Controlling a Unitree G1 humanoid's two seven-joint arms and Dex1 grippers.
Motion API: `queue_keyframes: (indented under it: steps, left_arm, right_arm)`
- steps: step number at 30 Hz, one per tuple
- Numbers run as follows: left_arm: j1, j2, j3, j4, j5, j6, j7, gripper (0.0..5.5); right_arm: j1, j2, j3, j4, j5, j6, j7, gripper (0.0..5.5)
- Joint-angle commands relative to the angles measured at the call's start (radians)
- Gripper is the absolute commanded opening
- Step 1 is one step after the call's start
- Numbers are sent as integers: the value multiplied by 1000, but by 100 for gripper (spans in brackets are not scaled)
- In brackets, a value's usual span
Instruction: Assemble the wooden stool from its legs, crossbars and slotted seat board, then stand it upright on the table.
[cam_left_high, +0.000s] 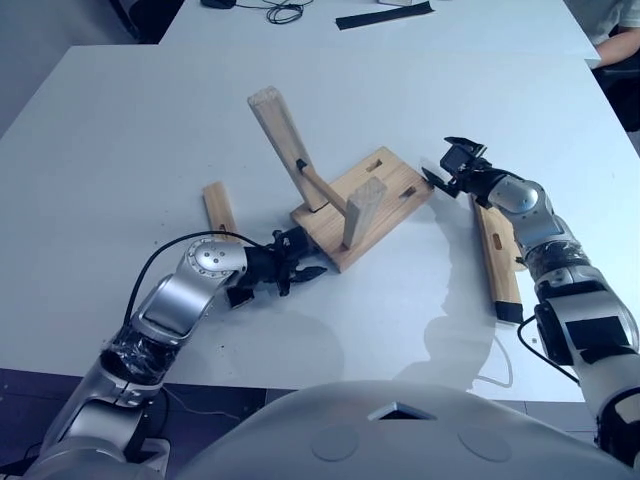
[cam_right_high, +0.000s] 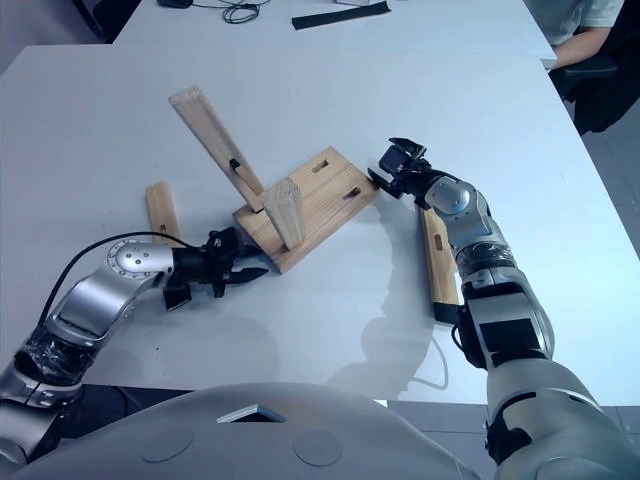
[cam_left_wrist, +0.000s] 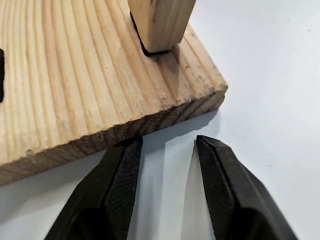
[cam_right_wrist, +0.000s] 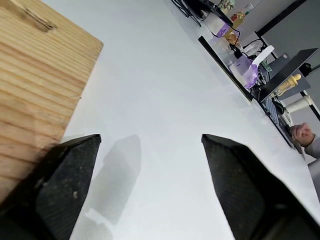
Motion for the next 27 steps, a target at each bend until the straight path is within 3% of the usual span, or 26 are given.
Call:
queue_keyframes:
  steps: [1,16,27]
  left_arm:
    - [-59,-38,-23,146,77,-9,68,204]
    - [-148,-4,33,351,167,-162,131,204]
    - [-89,1,69,199,159,-123,126,204]
  right_arm:
    - [44,-19,32,-40,4,-55,100,373]
    - [376,-156,28,-750,147,143,361,373]
    - [158,-154,-30,-655,132,205,329,373]
